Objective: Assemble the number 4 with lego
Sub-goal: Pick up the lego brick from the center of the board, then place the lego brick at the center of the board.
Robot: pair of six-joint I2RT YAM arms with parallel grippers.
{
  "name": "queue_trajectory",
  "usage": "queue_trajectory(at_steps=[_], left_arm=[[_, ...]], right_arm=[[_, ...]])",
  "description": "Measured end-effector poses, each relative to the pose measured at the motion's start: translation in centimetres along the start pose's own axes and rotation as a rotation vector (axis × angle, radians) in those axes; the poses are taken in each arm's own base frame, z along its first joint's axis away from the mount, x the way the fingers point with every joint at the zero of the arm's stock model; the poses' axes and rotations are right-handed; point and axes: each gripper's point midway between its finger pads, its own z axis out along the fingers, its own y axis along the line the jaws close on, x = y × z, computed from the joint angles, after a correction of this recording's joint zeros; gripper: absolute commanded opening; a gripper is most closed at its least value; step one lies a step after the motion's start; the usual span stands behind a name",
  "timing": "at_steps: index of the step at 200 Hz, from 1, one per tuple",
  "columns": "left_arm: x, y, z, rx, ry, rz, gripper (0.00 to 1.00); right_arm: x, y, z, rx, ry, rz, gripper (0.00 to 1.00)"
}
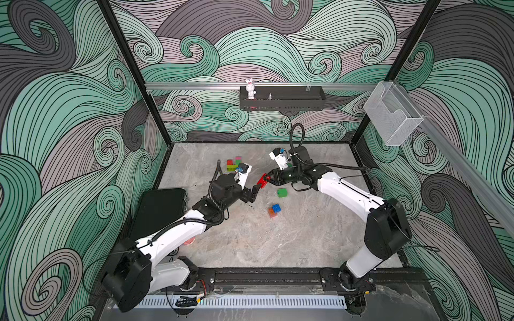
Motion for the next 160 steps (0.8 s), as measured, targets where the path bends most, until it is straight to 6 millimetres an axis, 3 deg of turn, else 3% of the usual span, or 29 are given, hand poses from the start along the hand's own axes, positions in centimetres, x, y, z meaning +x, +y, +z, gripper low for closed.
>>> queue_trajectory(at_steps=[43,74,117,160], left_arm=[[-0.8,9.2,-5.3,-0.428,-0.028,-0.275,0.99],[0.6,13.3,-9.5,-0.629,-0.030,-0.413,0.99],[2.2,14.8,-12.4,-0.721,-0.002,-0.464,0.99],[3.2,14.9,-12.7,-0.735,0.039,-0.462,0.99]], right_arm=[[2.8,1.9,5.1,0.124,0.152,-0.291,0.03],[4.7,2.2,7.6,0.189,0.228,-0.420,0.02],[4.4,0.8,9.5,0.412,0.220,-0.693,0.03],[4.8,1.1,10.6,0.528,0.190,-0.953,0.02]])
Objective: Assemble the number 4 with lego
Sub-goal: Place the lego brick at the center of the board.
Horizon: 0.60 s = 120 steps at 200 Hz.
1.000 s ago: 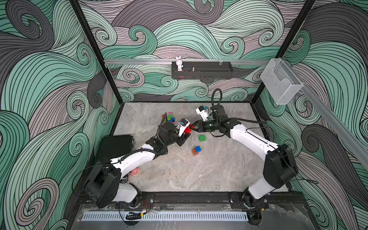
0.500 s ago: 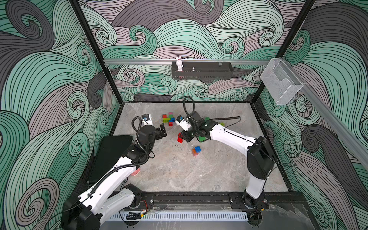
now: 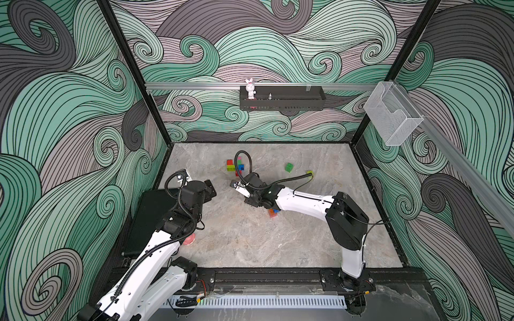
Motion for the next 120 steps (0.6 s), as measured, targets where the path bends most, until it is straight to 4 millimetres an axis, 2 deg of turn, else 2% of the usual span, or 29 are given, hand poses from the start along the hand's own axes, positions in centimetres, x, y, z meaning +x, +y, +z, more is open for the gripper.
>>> queue_trajectory(at_steps=[62,120], left_arm=[[0.9,-0.1,0.7,-0.011,0.057,0.031,0.99],[1.1,-0.3,1.0,-0.005,0.077,0.041,0.99]], right_arm=[[0.8,3.3,2.2,0.145,-0.003,-0.302,0.06],[0.0,4.0,3.3,0.225,-0.019,-0.415,0.11]])
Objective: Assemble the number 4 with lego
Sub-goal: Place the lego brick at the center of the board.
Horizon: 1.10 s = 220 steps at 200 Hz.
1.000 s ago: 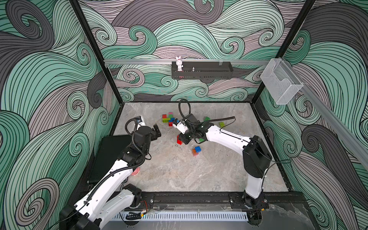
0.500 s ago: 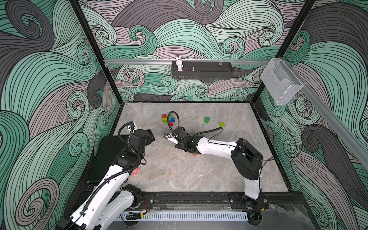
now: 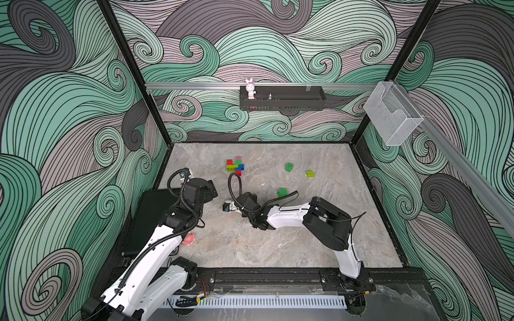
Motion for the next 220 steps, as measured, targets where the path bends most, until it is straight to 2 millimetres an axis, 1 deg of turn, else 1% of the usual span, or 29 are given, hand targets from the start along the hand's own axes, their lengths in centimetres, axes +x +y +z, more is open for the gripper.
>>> queue_trajectory(at_steps=[53,113,140,176,196,201,211,214,220], left_arm=[[0.5,-0.1,0.4,-0.002,0.025,0.013,0.99],[0.9,0.0,0.8,-0.009,0.042,0.022,0.99],[1.0,-0.1,0.9,-0.005,0.050,0.026,0.99],[1.0,-0.2,0.9,-0.003,0.051,0.026,0.99],[1.0,-0.1,1.0,-0.005,0.052,0.024,0.99],[1.0,-0.1,1.0,-0.006,0.053,0.024,0.99],[1.1,-0.1,1.1,-0.008,0.057,0.026,0.99],[1.2,-0.1,1.1,-0.009,0.059,0.027,0.99],[1.3,-0.1,1.2,-0.011,0.064,0.030,0.99]], right_arm=[[-0.6,0.3,-0.1,0.018,-0.011,-0.011,0.21],[-0.6,0.8,-0.2,0.005,-0.012,-0.018,0.33],[-0.5,1.6,-0.2,-0.030,-0.015,-0.018,0.43],[-0.3,2.7,-0.4,-0.084,-0.014,-0.019,0.52],[-0.3,3.2,-1.3,-0.149,-0.028,-0.015,0.61],[-0.4,3.2,-1.6,-0.164,-0.036,-0.011,0.64],[-0.6,2.8,-2.5,-0.184,-0.050,0.012,0.69],[-0.7,2.6,-2.8,-0.191,-0.057,0.023,0.72],[-1.0,2.0,-3.5,-0.199,-0.072,0.045,0.84]])
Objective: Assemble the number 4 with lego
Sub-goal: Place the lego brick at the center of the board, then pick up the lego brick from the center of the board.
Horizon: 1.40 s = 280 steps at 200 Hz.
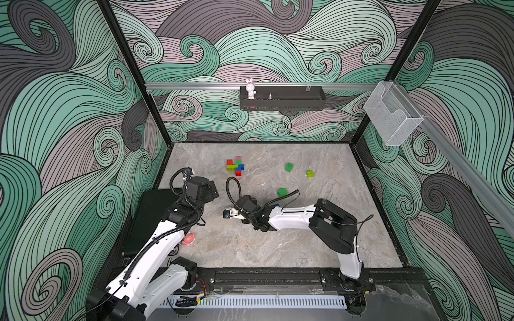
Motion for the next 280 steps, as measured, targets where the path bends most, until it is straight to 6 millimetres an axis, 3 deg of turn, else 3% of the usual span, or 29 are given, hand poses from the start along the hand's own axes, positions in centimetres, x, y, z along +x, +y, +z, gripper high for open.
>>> queue_trajectory(at_steps=[4,7,34,54,78,98,119,143,171,191,237,280], left_arm=[[0.1,0.0,0.1,-0.002,0.005,0.002,0.99],[0.1,0.0,0.1,-0.001,0.008,0.003,0.99],[0.9,-0.9,0.8,0.019,0.057,0.028,0.98],[2.1,-2.3,1.7,0.074,0.122,0.056,0.95],[4.6,-4.4,3.1,0.143,0.236,0.096,0.91],[7.3,-6.6,4.0,0.199,0.338,0.156,0.91],[10.5,-9.5,4.7,0.291,0.437,0.221,0.87],[13.7,-11.7,5.3,0.347,0.499,0.310,0.84],[16.9,-12.9,6.1,0.336,0.523,0.425,0.80],[18.0,-13.2,6.9,0.317,0.514,0.470,0.73],[18.5,-13.6,8.6,0.283,0.447,0.547,0.52],[18.2,-14.9,8.8,0.306,0.366,0.562,0.51]], right_arm=[[-0.2,-0.3,-0.5,-0.003,-0.011,0.018,0.95],[-0.4,-0.6,-1.0,-0.007,-0.024,0.031,0.99],[-2.2,-4.6,-6.6,-0.008,-0.172,0.213,0.99],[-1.6,-8.9,-11.7,0.044,-0.297,0.430,0.99],[2.7,-14.0,-16.9,0.164,-0.404,0.761,0.99],[7.8,-15.9,-19.0,0.251,-0.401,1.006,0.99],[12.0,-15.7,-19.4,0.304,-0.339,1.193,0.99],[16.2,-13.6,-18.6,0.328,-0.224,1.354,0.99],[19.2,-11.6,-18.1,0.339,-0.136,1.473,0.99],[19.8,-11.5,-18.4,0.341,-0.131,1.511,0.99],[19.5,-11.5,-18.2,0.321,-0.133,1.516,0.99],[19.4,-11.6,-18.3,0.319,-0.137,1.512,0.99]])
